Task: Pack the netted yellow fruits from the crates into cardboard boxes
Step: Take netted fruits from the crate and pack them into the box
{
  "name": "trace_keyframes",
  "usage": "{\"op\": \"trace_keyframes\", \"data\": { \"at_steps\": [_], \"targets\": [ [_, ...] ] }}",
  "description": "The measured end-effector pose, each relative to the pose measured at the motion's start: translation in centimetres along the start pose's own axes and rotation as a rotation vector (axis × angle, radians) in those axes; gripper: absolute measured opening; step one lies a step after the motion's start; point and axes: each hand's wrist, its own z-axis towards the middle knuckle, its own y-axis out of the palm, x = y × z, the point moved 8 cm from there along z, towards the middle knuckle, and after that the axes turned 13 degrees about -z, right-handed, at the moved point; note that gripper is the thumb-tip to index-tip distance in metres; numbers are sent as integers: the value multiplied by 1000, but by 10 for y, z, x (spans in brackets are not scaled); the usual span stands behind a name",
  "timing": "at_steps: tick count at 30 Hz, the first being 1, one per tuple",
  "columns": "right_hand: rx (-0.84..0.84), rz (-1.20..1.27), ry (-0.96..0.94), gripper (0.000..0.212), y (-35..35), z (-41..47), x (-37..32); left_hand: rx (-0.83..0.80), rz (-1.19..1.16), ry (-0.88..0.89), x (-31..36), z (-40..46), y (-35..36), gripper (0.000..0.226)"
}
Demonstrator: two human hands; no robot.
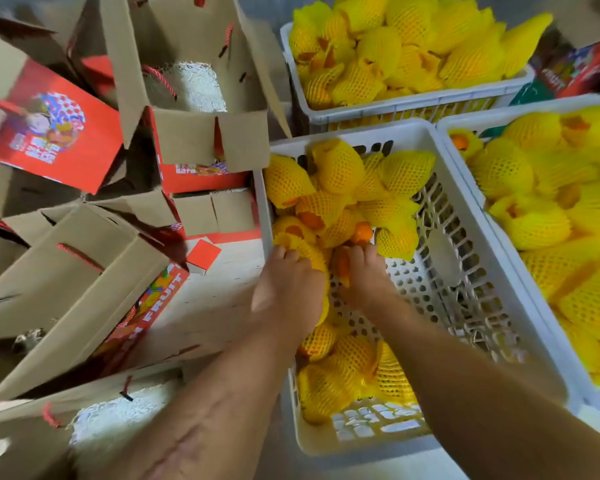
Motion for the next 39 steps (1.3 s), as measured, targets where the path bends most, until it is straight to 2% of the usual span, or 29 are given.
{"op": "trace_keyframes", "data": {
  "at_steps": [4,6,10,12,14,16,20,23,26,31,37,39],
  "targets": [
    [-118,110,51,72,-6,6,9,19,-78,-21,-2,5,-1,29],
    [-168,189,41,67,-21,4,14,46,-116,-32,-5,6,-2,37],
    [-145,592,-89,49,-79,-5,6,26,-140,-48,-4,8,8,103],
    [-198,894,-77,43,-99,-14,-1,79,-229,-62,-6,9,6,114],
    [-303,1137,-82,43,-101,-21,-13,166,-336,-77,-9,9,-1,109],
    [-370,1297,-102,41,-101,-27,-23,260,-415,-84,-13,8,-7,95],
    [-326,1416,-143,30,-112,-27,-19,317,-444,-93,-16,6,-9,87],
    [-290,1397,-231,26,-122,-29,-19,333,-495,-92,-17,4,-12,83],
    [-214,1313,-229,24,-128,-28,-20,344,-523,-100,-18,3,-14,80],
    [48,1182,-232,19,-133,-24,-17,403,-600,-55,-18,0,-19,87],
    [174,980,-244,39,-127,-23,-21,427,-640,3,-19,-1,-22,67],
    [278,837,-271,46,-135,-27,-21,438,-615,7,-18,-3,-23,67]
  ]
}}
